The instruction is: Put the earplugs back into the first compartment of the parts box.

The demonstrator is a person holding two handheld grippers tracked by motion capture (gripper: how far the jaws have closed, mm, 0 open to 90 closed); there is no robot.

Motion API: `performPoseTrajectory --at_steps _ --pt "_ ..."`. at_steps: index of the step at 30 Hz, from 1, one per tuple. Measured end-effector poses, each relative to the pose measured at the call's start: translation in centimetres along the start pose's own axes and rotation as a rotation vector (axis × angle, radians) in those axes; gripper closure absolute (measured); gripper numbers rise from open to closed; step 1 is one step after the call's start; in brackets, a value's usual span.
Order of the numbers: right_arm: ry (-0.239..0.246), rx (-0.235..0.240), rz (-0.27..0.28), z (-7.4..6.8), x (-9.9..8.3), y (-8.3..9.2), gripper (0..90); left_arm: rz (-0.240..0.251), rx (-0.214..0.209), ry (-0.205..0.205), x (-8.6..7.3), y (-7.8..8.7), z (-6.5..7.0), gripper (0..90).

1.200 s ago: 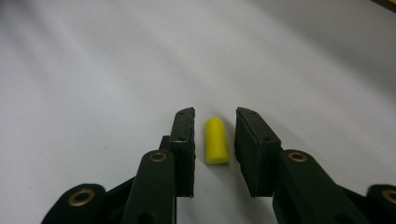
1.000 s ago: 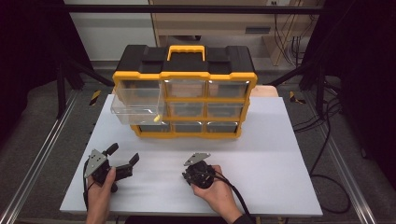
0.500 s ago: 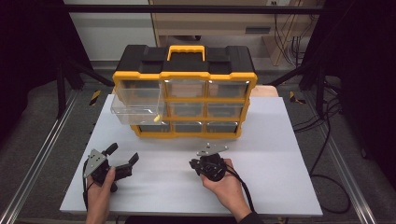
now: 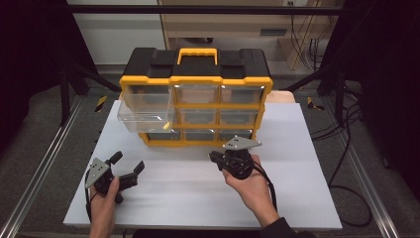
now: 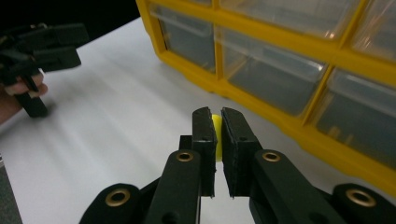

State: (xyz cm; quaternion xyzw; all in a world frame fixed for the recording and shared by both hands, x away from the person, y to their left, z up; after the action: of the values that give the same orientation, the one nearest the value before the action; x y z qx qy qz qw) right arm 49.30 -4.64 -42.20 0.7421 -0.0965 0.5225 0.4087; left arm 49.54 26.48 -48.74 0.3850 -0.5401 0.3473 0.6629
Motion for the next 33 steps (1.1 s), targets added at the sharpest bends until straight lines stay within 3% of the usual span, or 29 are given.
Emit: performPoseTrajectory --at_steps 8,24,33 --pt "-0.013 -0.005 0.07 0.0 2.6 1.0 84.5 0.002 0.003 0.003 0.1 0.0 -0.1 2.1" --pt "0.008 -0.012 0.185 -0.4 8.8 3.5 84.4 0.001 -0.001 0.005 0.1 -0.1 -0.2 2.1" --pt "0.029 -0.021 0.222 -0.3 10.8 4.1 84.3 0.003 0.001 0.004 0.2 0.0 -0.2 2.1"
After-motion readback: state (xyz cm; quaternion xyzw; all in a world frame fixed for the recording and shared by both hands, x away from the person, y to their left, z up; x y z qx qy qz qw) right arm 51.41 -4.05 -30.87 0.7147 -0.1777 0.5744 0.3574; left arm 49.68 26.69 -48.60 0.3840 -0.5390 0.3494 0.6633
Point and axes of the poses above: each handheld gripper's, and its own axes: y roughly backward along the jaws, x roughly out of its top, z roughly to its right, the point moved 7 cm from there along -y, roughly forward along the jaws, and after that the axes turned 1 degree about x, right-handed, at the moved point
